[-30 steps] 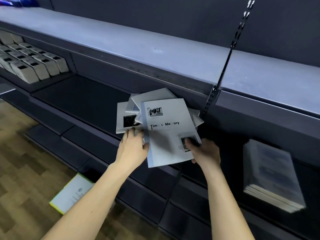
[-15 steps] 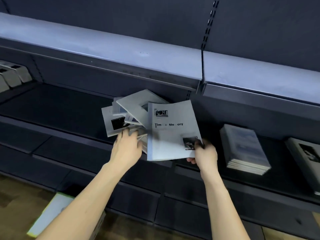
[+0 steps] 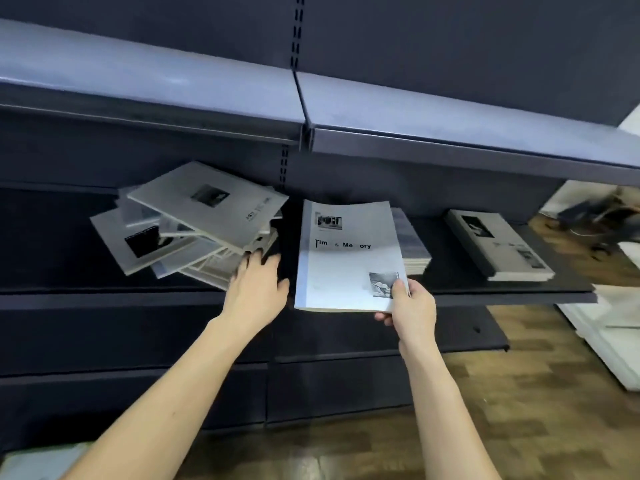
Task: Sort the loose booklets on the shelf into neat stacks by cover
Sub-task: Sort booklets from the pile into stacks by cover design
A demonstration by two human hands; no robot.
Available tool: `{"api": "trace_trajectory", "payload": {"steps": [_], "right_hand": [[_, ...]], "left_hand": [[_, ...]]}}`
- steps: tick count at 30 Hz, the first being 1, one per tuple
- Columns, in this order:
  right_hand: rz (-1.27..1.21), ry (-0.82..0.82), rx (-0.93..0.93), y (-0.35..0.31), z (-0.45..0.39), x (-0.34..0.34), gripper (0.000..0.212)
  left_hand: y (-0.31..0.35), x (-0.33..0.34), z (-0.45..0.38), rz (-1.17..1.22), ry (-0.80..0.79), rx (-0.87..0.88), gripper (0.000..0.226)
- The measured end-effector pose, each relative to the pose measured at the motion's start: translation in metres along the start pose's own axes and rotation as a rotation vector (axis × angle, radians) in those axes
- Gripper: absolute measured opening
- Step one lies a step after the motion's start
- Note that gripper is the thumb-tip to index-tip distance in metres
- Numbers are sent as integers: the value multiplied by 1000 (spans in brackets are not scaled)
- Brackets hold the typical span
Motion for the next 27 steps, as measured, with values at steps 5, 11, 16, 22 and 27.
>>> {"api": "trace_trajectory", "payload": {"steps": [5,11,16,22,27], "right_hand": [[-28,125,29,12,3,-63,27],[-78,221,75,33,-1,-133,28],[-121,254,106,47,-13,-188,28],[-166,255,93,56,-38,-250,27],[-123,241,108,64,-61,-298,27]], "left_hand": [[57,19,2,-13,-37,126,56],[122,47,10,-43,-72,236,56],[182,68,19,-37,-90,279,55],[245,90,32,-69,-74,308,56],[295,106,40,-72,-52,291,57]]}}
Point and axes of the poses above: each hand's wrist, its own z-axis away from the middle knuckle, its own x-axis out of the palm, y = z × x, the point moved 8 cm from there along -z, towards the middle knuckle, and after that the axes turned 5 degrees about -z, right-handed, at the moved point
